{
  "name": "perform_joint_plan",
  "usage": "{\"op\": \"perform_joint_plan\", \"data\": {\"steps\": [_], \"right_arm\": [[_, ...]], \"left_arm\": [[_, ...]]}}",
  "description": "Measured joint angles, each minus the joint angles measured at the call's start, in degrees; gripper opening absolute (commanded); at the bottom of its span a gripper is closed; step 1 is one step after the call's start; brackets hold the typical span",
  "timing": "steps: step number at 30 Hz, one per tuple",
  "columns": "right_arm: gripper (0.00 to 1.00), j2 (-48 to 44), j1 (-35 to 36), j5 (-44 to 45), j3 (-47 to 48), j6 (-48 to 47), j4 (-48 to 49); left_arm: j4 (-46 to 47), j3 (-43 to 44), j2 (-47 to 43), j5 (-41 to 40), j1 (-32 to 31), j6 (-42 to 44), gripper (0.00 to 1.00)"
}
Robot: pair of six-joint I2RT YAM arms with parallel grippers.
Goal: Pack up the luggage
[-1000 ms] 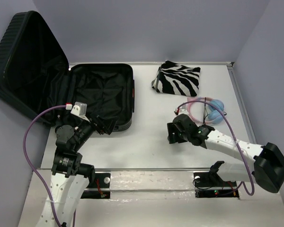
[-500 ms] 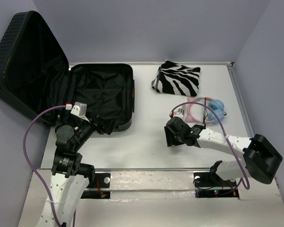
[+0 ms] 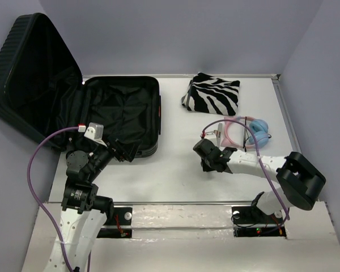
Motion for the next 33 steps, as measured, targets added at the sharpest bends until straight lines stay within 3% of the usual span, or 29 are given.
{"op": "perform_joint_plan", "data": {"steps": [3, 12, 16, 20, 21, 22, 26, 29, 33], "right_arm": [[0.07, -0.1, 0.0, 0.1, 0.0, -0.4, 0.7], [0.07, -5.7, 1.4, -2.0, 2.3, -2.4, 1.9], [0.07, -5.1, 2.6, -4.9, 10.0, -4.4, 3.4], [0.07, 2.0, 3.1, -10.0, 23.8, -6.4, 6.9], [0.12, 4.3, 3.2, -11.1, 27.8, -6.8, 8.0], [0.33, 8.1, 3.4, -12.7, 32.8, -7.4, 10.1], [0.71, 18.1, 3.7, -15.9, 46.5, -7.9, 13.0], [0.7, 22.9, 3.8, -16.3, 52.2, -8.6, 13.4], [0.54, 20.6, 3.2, -14.2, 46.6, -8.9, 12.9]], "left_arm": [[0.0, 0.0, 0.0, 0.0, 0.0, 0.0, 0.99], [0.0, 0.0, -0.7, 0.1, 0.0, 0.0, 0.99], [0.0, 0.0, -0.7, 0.2, 0.0, 0.0, 0.99], [0.0, 0.0, -1.0, 0.2, 0.0, 0.0, 0.99], [0.0, 0.0, -1.0, 0.2, 0.0, 0.0, 0.99], [0.0, 0.0, -1.3, 0.2, 0.1, 0.0, 0.99], [0.0, 0.0, -1.6, 0.0, 0.8, 0.0, 0.99], [0.0, 0.0, -1.9, -0.1, 0.8, 0.0, 0.99], [0.0, 0.0, -2.4, -0.2, 0.8, 0.0, 0.99]]}}
